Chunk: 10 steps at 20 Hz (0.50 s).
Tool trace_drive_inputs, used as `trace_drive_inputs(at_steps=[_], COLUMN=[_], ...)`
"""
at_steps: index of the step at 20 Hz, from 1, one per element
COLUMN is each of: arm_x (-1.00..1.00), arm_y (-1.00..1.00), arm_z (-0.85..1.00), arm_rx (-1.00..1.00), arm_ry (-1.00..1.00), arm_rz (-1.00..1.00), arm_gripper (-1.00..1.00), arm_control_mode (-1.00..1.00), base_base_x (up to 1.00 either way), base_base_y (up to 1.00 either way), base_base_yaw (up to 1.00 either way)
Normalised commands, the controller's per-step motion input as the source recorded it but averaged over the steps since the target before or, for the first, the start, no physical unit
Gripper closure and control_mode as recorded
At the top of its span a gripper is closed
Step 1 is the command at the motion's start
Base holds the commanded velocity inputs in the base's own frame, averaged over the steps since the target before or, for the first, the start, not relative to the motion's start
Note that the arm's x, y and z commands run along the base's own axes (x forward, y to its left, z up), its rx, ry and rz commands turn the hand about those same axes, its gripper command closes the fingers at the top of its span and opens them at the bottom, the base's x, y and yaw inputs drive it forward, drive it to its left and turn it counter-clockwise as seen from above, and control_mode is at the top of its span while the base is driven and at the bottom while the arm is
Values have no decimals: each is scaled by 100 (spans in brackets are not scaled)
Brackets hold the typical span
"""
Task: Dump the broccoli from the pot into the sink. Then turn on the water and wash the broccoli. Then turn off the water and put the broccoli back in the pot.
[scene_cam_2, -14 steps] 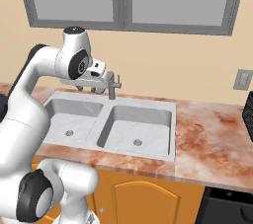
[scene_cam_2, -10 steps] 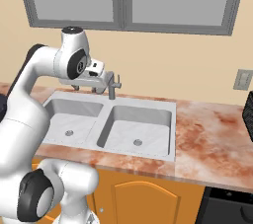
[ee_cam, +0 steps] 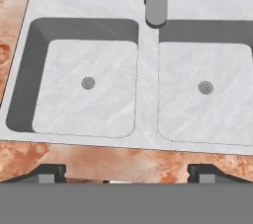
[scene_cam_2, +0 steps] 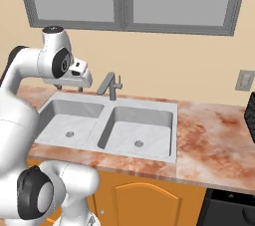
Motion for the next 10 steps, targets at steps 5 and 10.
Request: trace_drive_inputs(at_steps=[5,10], arm_x=[0,0], arm_y=[64,61], arm_z=[0,-7], arm_rx=[1,3], arm_ry=[0,0], arm_rz=[2,5], arm_gripper=[-100,-100], arm_control_mode=[-100,-100], base_base_x=[0,0], base_base_y=[0,0], base_base_yaw=[0,0])
